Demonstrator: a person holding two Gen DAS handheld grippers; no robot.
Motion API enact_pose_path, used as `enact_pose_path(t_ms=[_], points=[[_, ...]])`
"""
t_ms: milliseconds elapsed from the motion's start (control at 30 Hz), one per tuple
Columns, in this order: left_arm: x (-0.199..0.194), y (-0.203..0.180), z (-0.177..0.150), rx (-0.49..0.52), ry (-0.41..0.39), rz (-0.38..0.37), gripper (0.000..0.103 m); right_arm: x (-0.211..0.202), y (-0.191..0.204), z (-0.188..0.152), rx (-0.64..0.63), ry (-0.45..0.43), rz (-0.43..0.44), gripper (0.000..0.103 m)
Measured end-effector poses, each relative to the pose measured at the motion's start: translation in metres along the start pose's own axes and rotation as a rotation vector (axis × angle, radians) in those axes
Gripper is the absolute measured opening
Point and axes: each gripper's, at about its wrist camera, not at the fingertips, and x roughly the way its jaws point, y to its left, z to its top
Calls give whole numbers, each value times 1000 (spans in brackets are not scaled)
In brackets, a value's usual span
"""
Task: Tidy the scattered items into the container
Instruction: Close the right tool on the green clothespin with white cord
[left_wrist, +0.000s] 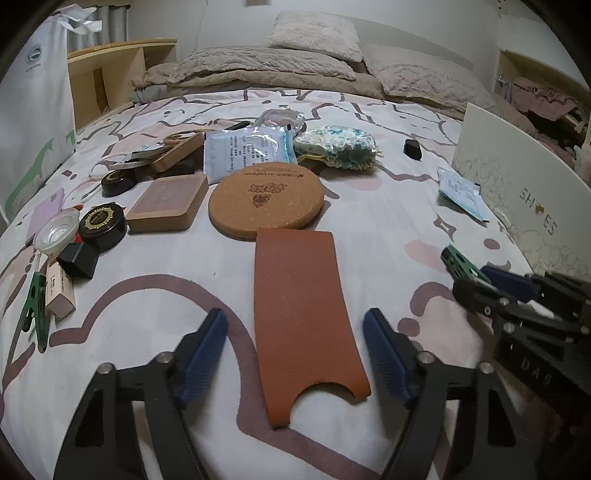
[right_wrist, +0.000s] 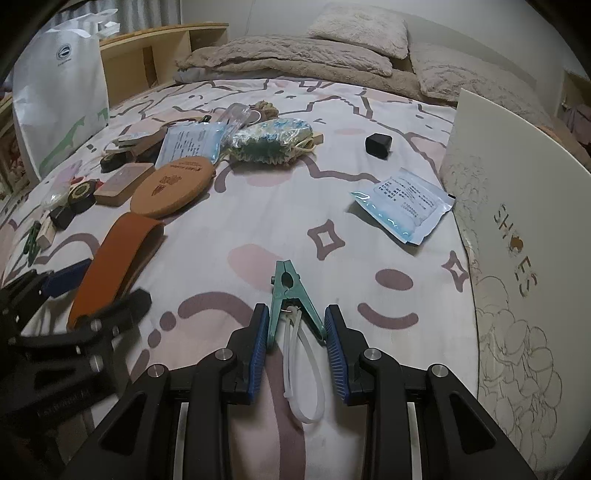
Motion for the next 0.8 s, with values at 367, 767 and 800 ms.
enact_pose_path(t_ms=[367, 767, 800], points=[[-6, 17, 3, -87, 31, -40, 45, -1, 0, -5, 9, -10, 5, 31], [-19, 3, -5, 28, 94, -26, 45, -2, -7, -8, 50, -30, 55, 32], [-20, 3, -5, 30, 94, -27, 45, -1, -7, -8, 51, -30, 56, 32]])
